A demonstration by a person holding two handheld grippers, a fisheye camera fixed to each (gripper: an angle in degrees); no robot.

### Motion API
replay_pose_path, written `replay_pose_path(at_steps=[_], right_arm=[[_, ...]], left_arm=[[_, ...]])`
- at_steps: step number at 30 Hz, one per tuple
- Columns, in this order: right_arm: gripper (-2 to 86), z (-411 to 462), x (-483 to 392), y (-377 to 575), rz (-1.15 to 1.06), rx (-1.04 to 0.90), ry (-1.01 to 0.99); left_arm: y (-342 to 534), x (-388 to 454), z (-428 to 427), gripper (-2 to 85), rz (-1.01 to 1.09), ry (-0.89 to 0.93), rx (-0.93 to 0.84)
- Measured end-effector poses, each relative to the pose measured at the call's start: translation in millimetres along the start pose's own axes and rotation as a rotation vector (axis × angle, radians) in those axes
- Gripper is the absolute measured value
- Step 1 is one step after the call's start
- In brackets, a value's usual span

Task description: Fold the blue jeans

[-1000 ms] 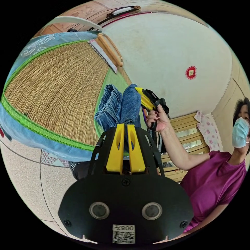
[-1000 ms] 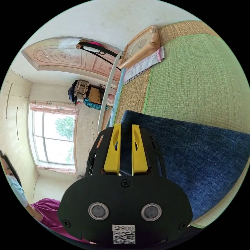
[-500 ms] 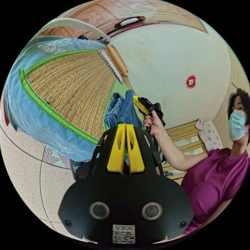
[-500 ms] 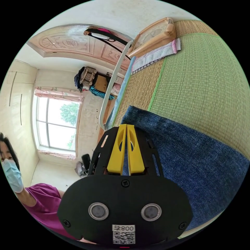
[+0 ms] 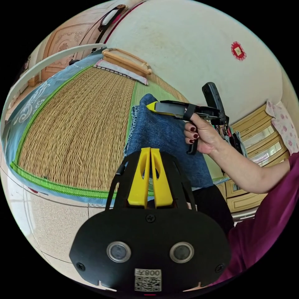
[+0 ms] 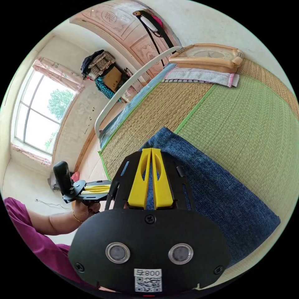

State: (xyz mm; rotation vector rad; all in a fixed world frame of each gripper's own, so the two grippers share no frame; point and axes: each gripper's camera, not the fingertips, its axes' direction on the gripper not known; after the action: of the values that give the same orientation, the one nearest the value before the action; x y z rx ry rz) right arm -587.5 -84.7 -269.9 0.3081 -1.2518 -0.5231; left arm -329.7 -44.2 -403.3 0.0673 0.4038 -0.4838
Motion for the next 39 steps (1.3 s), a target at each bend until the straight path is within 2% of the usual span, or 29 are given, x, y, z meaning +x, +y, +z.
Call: replay_pose_path(at_steps=[3,6,10,15,18,24,30,33,39], right_arm=[[0.2,-12,-5,-13,-0.02,-0.04,-0.057],[0.1,-25,-7,-22,-0.002,0.031,0.013],[0.1,8,4,-40,0.034,-0.071,0.043],[0.1,7,-3,-47,0.024,-0.107,0.065],[0.1,-5,2,-43,0.051,-0.085,0.009],[0.1,-63,-18,19,-0.002,-0.007,-0.059],[0.1,-38,-35,100,-0.012,-0.169,-0.026],[0.0,-44,-25,116,0.049,-0.139,-0.079],[0.0,-104,-35,171,0.0,-0.117,-0.006]], left_arm=[[-2,7,1,0.0,0.024,-0.016,-0.008],[-1,16,2,0.0,0.041,-0.041,0.002],[-2,31,4,0.0,0.064,-0.106,0.015],[-3,43,9,0.0,0.075,-0.129,0.012],[-5,47,10,0.0,0.053,-0.11,0.003],[-6,69,-4,0.0,0.047,-0.12,0.045],[-7,71,21,0.0,0.031,-0.152,-0.022],[-10,79,23,0.0,0.022,-0.156,-0.05],[-9,113,24,0.0,0.068,-0.2,-0.041]])
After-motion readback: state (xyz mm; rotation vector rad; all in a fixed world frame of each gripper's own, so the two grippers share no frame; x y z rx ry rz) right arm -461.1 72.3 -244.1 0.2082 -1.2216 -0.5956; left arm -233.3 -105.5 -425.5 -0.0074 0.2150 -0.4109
